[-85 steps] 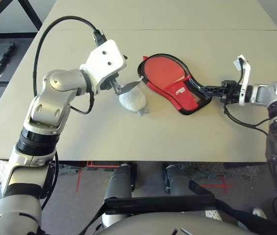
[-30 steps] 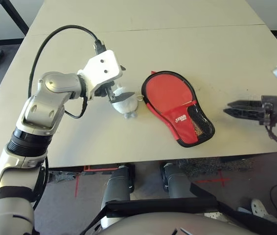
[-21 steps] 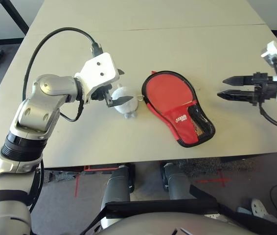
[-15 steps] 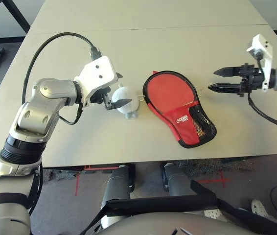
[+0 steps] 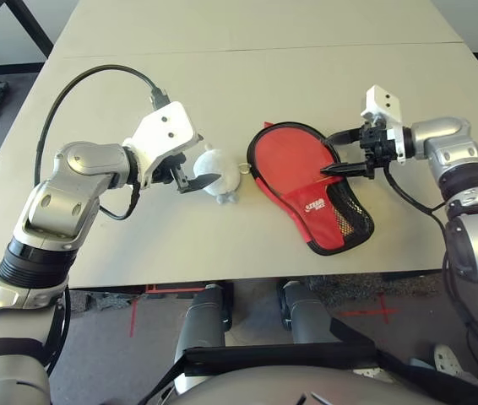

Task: Store the ping-pong paddle in its case and zip it.

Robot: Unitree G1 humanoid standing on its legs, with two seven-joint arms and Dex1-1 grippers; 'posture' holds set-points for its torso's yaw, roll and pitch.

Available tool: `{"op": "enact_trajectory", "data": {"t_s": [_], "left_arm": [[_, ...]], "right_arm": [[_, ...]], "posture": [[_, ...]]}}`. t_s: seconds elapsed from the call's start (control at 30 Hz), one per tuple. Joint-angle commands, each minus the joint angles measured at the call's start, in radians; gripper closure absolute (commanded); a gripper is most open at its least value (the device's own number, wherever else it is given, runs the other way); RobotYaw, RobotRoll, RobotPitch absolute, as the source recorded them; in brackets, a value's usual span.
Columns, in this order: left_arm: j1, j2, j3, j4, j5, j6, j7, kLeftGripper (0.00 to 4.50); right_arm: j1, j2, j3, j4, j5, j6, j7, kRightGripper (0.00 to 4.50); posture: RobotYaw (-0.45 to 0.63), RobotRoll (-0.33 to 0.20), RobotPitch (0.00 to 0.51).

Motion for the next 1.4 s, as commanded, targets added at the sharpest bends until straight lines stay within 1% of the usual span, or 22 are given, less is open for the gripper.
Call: {"op": "enact_trajectory", "data": {"t_s": [0.03,0.2,0.43,0.5,0.6,0.7,0.77,0.9,1.0,1.07,1.1,1.2,1.4], "left_arm": [[0.002,0.004,0.001,-0.015,-0.007,0.014,0.002,0.00],[-0.002,0.000,-0.008,-0.007,-0.007,0.025,0.001,0.00],[-0.013,-0.005,-0.038,0.016,0.006,0.079,0.007,0.00],[-0.009,-0.006,-0.046,0.017,0.009,0.082,0.009,0.00],[0.004,-0.006,-0.032,-0.006,-0.014,0.076,0.002,0.00],[0.029,0.015,-0.030,-0.033,-0.017,0.061,-0.013,0.00],[0.041,0.018,-0.032,-0.045,-0.016,0.086,-0.004,0.00],[0.052,0.013,-0.023,-0.075,-0.027,0.183,0.030,0.00],[0.061,-0.017,0.003,-0.090,-0.047,0.306,0.090,0.00],[0.063,-0.033,0.010,-0.095,-0.058,0.355,0.121,0.00],[0.062,-0.041,0.012,-0.097,-0.063,0.373,0.132,0.00],[0.054,-0.105,0.019,-0.093,-0.084,0.420,0.184,0.00],[0.043,-0.207,0.018,-0.068,-0.100,0.475,0.268,0.00]], "right_arm": [[0.008,0.013,0.012,0.039,-0.042,-0.017,-0.031,0.02],[0.016,0.020,0.011,0.050,-0.058,-0.028,-0.051,0.02],[0.022,0.018,0.008,0.050,-0.063,-0.034,-0.061,0.02],[0.022,0.018,0.007,0.049,-0.063,-0.035,-0.062,0.02],[0.024,0.019,0.006,0.048,-0.063,-0.036,-0.065,0.02],[0.024,0.022,0.005,0.049,-0.064,-0.037,-0.072,0.02],[0.024,0.024,0.005,0.050,-0.065,-0.039,-0.077,0.02],[0.022,0.028,0.004,0.052,-0.068,-0.040,-0.083,0.02],[0.021,0.035,0.003,0.051,-0.068,-0.041,-0.084,0.02],[0.020,0.037,0.002,0.051,-0.068,-0.041,-0.084,0.02],[0.020,0.037,0.002,0.051,-0.068,-0.041,-0.084,0.02],[0.019,0.040,0.001,0.052,-0.069,-0.042,-0.088,0.02],[0.020,0.041,-0.002,0.052,-0.071,-0.045,-0.096,0.02]], "posture": [[0.14,0.000,0.217],[0.14,0.000,0.217],[0.13,0.000,0.216],[0.13,0.000,0.216],[0.13,0.000,0.217],[0.14,0.000,0.221],[0.14,0.000,0.222],[0.14,0.000,0.224],[0.14,0.000,0.226],[0.14,0.000,0.226],[0.14,0.000,0.226],[0.14,0.000,0.227],[0.14,0.000,0.227]]}}
